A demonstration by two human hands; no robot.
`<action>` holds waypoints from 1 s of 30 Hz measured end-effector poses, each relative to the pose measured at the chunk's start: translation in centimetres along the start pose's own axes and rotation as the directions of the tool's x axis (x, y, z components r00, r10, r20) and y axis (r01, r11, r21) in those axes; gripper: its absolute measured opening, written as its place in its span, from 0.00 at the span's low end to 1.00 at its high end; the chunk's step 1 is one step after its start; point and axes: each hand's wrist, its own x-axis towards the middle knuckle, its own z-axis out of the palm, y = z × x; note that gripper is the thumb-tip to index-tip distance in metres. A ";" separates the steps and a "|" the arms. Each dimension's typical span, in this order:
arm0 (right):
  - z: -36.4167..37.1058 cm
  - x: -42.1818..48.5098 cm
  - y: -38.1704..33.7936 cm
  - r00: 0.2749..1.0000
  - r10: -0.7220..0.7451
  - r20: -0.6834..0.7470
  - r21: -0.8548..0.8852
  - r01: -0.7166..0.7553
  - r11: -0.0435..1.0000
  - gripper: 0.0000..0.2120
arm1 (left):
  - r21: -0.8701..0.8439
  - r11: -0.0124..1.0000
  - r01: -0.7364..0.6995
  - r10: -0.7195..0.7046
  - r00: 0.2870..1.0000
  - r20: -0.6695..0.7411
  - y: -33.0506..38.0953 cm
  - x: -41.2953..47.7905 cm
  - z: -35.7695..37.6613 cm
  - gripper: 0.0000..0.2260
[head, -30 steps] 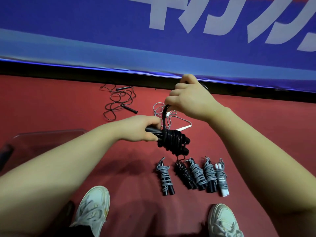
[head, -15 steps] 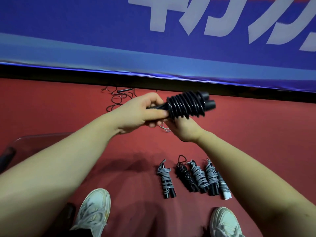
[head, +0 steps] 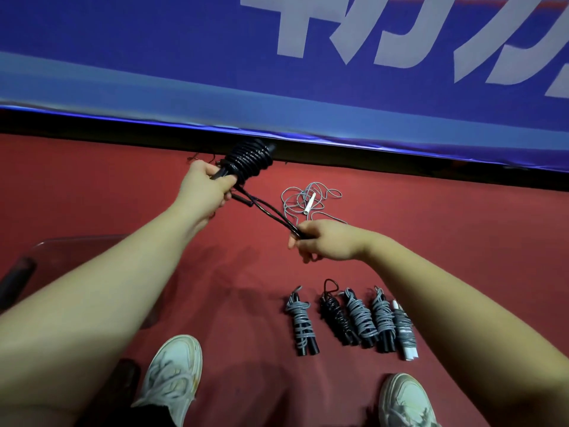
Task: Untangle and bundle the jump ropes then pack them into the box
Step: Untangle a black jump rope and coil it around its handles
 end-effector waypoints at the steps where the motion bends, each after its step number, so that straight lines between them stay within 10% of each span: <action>1: -0.3 -0.2 -0.8 1.000 0.012 0.016 -0.087 -0.010 0.996 0.07 | 0.063 0.998 -0.010 0.012 0.999 -0.034 -0.6 0.1 -0.3 0.09; 8: -2.4 -2.5 -6.6 0.976 -0.119 -0.184 -0.599 -0.015 0.801 0.10 | 0.484 0.864 -0.135 0.120 0.991 0.063 -2.7 0.3 -1.1 0.13; 16: -5.3 -3.3 -8.0 0.791 -0.500 -0.353 -0.818 -0.003 0.575 0.15 | 0.469 0.774 -0.424 0.185 0.861 0.473 -1.0 -2.4 0.8 0.08; 23: -6.4 -2.4 -3.9 0.688 -0.562 -0.458 -0.736 0.060 0.674 0.15 | 0.316 0.776 -0.546 0.051 0.553 0.831 1.9 -5.3 2.1 0.12; 30: -5.0 -2.0 1.5 0.733 -0.302 -0.610 -0.503 -0.063 0.862 0.13 | 0.158 0.898 -0.410 0.104 0.548 0.830 3.2 -5.7 1.6 0.08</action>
